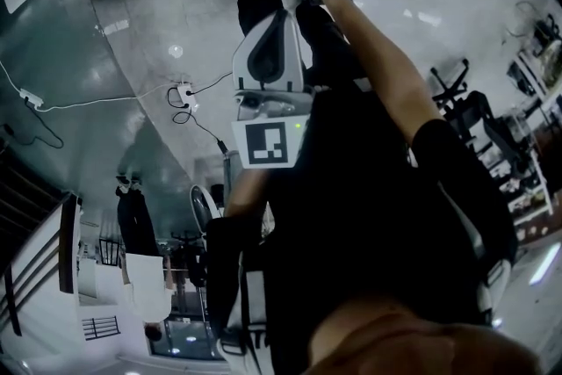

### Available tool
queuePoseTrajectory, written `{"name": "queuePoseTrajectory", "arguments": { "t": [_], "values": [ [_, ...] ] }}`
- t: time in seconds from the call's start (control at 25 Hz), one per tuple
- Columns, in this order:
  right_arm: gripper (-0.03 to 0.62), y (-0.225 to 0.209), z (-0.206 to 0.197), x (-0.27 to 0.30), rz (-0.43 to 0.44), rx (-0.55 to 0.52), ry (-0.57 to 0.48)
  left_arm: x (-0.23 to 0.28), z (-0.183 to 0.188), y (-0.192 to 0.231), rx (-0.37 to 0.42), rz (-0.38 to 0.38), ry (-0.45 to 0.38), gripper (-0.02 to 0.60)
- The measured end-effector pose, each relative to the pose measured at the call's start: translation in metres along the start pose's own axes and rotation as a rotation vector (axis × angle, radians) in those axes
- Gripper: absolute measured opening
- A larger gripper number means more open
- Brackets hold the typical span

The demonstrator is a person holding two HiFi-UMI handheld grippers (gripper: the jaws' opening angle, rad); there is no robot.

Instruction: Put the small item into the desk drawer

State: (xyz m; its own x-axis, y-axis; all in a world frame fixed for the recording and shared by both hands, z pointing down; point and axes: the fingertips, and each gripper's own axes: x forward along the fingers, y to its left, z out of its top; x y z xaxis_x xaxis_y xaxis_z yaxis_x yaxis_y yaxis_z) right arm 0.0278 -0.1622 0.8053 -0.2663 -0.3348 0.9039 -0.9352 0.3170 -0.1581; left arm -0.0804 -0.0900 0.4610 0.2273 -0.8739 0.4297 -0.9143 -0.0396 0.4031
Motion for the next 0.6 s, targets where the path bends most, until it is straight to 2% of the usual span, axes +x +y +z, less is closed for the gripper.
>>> {"name": "queuePoseTrajectory", "arguments": {
  "t": [0.4,0.6],
  "values": [
    [0.256,-0.009,-0.014,0.030,-0.025,0.024,0.073,0.010,-0.007,0.007,-0.007,-0.006,0.032,-0.002],
    [0.256,-0.009,-0.022,0.037,-0.032,0.001,0.114,0.013,-0.008,0.010,-0.021,0.000,0.040,-0.002]
  ]
}}
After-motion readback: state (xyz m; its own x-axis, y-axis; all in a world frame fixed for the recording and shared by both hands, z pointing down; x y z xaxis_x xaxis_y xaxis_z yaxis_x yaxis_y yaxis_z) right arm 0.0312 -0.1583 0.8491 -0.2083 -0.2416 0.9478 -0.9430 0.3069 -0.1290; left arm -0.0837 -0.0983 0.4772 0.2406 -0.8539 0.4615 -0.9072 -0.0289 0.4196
